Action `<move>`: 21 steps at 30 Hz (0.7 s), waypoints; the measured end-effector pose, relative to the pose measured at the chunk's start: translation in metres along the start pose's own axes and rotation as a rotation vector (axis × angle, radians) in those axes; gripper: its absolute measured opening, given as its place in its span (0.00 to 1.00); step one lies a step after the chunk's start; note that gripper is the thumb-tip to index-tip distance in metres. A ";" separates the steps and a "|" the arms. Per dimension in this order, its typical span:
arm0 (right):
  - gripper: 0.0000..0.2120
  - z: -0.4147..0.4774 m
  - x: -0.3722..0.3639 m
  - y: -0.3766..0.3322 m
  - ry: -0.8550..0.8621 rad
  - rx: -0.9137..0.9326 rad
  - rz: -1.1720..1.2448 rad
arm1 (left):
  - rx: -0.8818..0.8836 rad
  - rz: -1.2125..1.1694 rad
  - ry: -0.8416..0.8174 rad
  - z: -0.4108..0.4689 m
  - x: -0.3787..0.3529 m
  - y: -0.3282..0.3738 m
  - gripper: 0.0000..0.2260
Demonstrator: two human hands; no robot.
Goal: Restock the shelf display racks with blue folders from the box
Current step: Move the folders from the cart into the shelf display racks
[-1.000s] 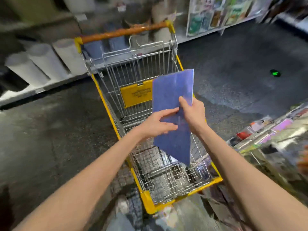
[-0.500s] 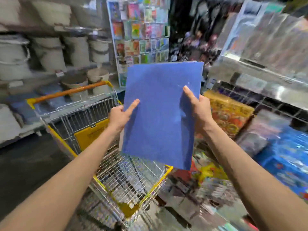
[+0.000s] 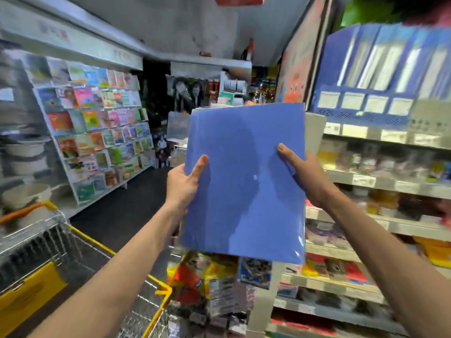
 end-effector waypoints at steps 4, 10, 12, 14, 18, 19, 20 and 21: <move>0.10 -0.020 0.108 -0.011 0.095 0.012 0.012 | -0.041 -0.019 -0.100 -0.024 -0.112 0.021 0.13; 0.15 -0.033 0.266 -0.027 0.150 0.083 -0.001 | -0.116 -0.091 -0.194 -0.062 -0.271 0.051 0.11; 0.16 -0.033 0.305 -0.030 0.114 0.089 -0.008 | -0.167 -0.100 -0.206 -0.069 -0.315 0.060 0.12; 0.17 -0.034 0.350 -0.032 0.121 0.110 0.007 | -0.199 -0.058 -0.187 -0.077 -0.360 0.067 0.12; 0.16 -0.030 0.423 -0.038 0.218 0.184 -0.038 | -0.198 0.004 -0.159 -0.084 -0.431 0.073 0.16; 0.14 -0.030 0.442 -0.040 0.243 0.197 -0.034 | -0.202 0.007 -0.160 -0.087 -0.452 0.077 0.15; 0.12 -0.029 0.453 -0.041 0.262 0.202 -0.034 | -0.198 0.016 -0.162 -0.089 -0.464 0.077 0.14; 0.11 -0.026 0.475 -0.044 0.288 0.209 -0.038 | -0.209 0.021 -0.172 -0.089 -0.488 0.081 0.15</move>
Point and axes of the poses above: each hand's wrist, its own z-axis towards the middle knuckle, its own x-axis out of the back of the hand, y = z × x, the point moved 7 cm from there along z, towards the middle knuckle, and after that the axes turned 3 degrees about -z, right-handed, at the moved point
